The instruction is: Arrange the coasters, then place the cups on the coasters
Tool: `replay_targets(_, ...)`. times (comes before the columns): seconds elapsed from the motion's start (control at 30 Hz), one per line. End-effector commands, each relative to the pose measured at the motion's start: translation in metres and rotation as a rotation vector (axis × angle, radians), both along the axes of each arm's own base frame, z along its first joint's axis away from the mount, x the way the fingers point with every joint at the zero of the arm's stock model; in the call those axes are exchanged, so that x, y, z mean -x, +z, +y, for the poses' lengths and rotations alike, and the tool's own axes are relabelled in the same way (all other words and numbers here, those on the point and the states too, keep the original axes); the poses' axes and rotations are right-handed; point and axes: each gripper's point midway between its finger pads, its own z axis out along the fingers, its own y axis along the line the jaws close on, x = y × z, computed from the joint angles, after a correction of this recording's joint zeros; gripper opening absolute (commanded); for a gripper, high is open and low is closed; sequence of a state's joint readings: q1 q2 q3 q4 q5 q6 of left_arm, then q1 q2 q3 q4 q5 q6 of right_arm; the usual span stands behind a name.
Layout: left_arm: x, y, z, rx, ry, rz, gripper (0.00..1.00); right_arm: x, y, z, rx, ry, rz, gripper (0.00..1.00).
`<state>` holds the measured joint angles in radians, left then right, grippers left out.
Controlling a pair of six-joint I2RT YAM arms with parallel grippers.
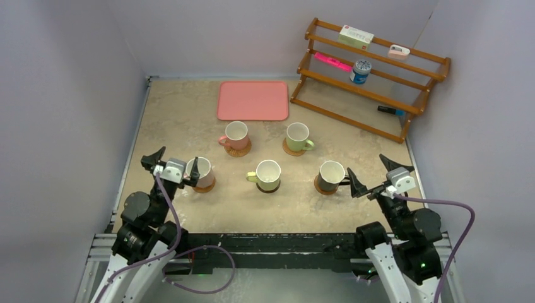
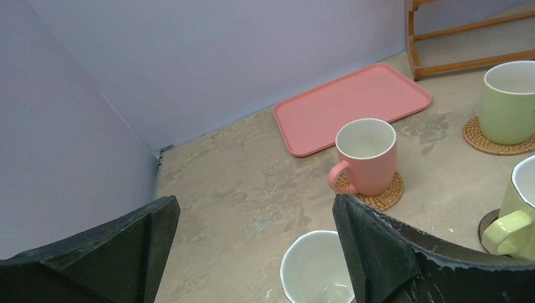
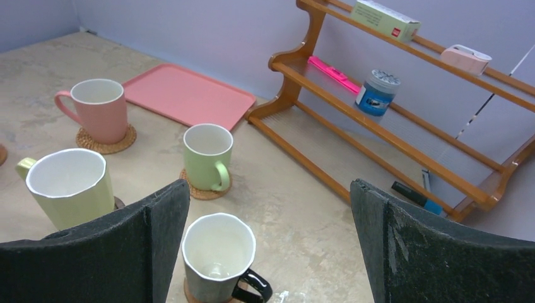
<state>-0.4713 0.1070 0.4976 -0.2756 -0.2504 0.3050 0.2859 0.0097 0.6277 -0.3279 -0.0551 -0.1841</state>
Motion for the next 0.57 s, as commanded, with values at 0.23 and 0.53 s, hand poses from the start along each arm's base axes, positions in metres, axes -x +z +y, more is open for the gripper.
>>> replay_targets(0.23, 0.0027, 0.0012, -0.0024, 0.017, -0.02, -0.009, 1.0, 0.0075, -0.004, 0.0105, 0.062, 0.073, -0.004, 0.98)
replay_targets(0.53, 0.0022, -0.0005, -0.0039, 0.012, -0.027, -0.002, 1.0, 0.0061, -0.0022, 0.006, 0.059, 0.046, -0.009, 0.98)
